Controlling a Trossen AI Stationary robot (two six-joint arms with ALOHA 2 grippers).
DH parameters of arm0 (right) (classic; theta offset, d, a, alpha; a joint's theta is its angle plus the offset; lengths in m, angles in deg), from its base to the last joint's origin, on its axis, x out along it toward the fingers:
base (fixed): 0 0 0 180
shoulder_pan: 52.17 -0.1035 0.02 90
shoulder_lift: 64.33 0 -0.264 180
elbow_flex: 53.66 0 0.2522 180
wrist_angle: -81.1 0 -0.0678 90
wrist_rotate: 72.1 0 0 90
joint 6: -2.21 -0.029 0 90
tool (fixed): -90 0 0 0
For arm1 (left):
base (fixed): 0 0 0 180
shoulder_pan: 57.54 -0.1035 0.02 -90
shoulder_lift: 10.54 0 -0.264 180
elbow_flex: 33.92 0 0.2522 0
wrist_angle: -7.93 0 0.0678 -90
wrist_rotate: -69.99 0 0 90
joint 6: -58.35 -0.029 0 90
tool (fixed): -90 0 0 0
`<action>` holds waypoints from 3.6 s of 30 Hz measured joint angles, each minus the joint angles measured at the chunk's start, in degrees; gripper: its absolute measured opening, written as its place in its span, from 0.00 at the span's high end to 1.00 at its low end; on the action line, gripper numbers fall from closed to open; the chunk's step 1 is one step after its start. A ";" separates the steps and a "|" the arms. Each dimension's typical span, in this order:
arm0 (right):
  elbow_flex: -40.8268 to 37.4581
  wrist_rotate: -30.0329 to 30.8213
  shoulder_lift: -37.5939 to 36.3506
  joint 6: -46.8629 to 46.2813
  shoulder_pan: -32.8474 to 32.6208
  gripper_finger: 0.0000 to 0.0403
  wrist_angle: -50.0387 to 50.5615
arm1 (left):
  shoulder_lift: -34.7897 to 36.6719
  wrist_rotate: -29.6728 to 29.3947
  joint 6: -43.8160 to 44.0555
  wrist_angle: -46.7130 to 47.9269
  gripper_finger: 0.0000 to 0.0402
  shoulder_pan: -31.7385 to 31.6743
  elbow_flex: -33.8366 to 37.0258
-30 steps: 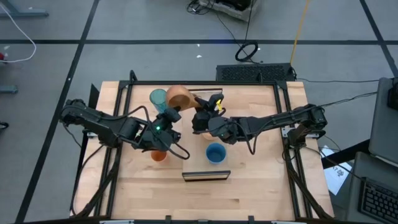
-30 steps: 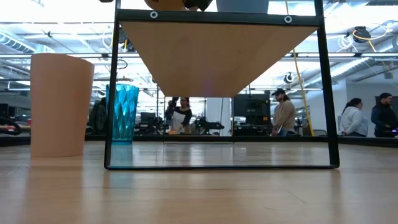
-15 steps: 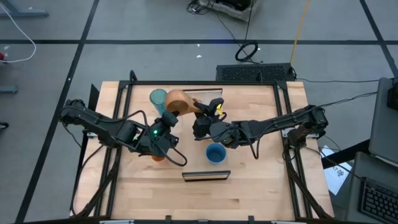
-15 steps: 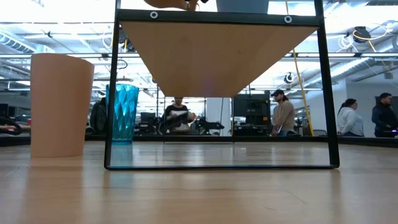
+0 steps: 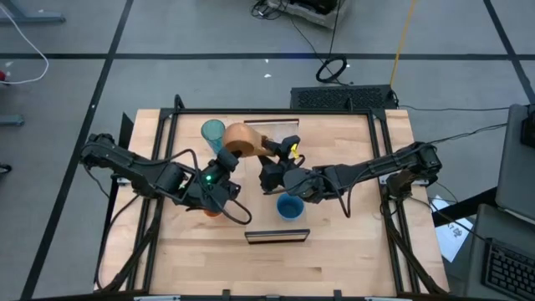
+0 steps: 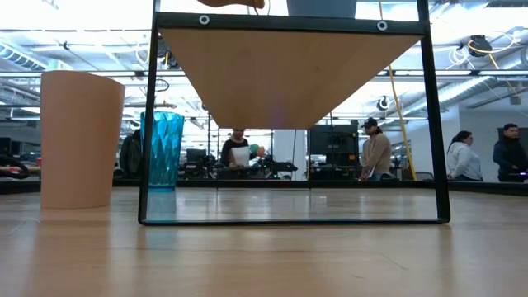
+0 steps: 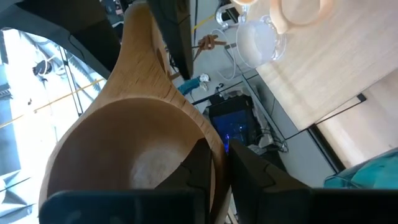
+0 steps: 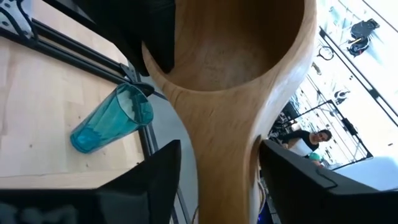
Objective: Stack small to large cups/mugs on shelf
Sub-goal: Put the brown cup on the shelf
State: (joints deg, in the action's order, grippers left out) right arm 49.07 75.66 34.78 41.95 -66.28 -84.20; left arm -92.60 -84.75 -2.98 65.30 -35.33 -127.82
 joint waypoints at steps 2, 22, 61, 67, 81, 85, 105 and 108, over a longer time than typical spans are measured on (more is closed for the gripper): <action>0.00 -0.02 0.04 0.00 0.00 0.46 0.05 | 0.00 0.01 0.34 -0.02 0.91 0.01 0.00; 0.00 -0.98 -0.26 -1.11 -3.15 0.10 -3.29 | -0.11 -0.77 8.98 -0.83 0.94 0.05 -0.04; -11.93 22.97 -11.83 -1.56 -27.02 0.10 -17.44 | 0.44 17.05 29.36 4.43 0.94 -0.92 -20.90; -17.56 27.92 -13.51 -6.70 -28.30 0.10 -18.01 | 0.46 25.63 36.62 9.42 0.94 -1.89 -29.21; -32.04 32.26 -16.47 -7.50 -30.25 0.10 -34.95 | 0.48 53.20 56.52 23.66 0.94 -12.83 -43.27; -35.52 32.26 -16.57 -7.41 -30.62 0.10 -40.37 | 0.48 59.34 59.18 27.26 0.94 -16.65 -43.93; -42.16 32.22 -16.52 -16.43 -34.01 0.10 -43.62 | 0.01 47.43 61.54 32.79 0.94 -19.87 -41.21; -43.19 32.23 -16.50 -17.86 -33.89 0.10 -43.62 | 0.00 40.78 63.94 32.69 0.94 -18.78 -37.07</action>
State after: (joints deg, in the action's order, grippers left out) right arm 5.88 107.89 18.28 24.09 -100.17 -127.82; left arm -92.60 -43.97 60.96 97.99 -54.11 -164.89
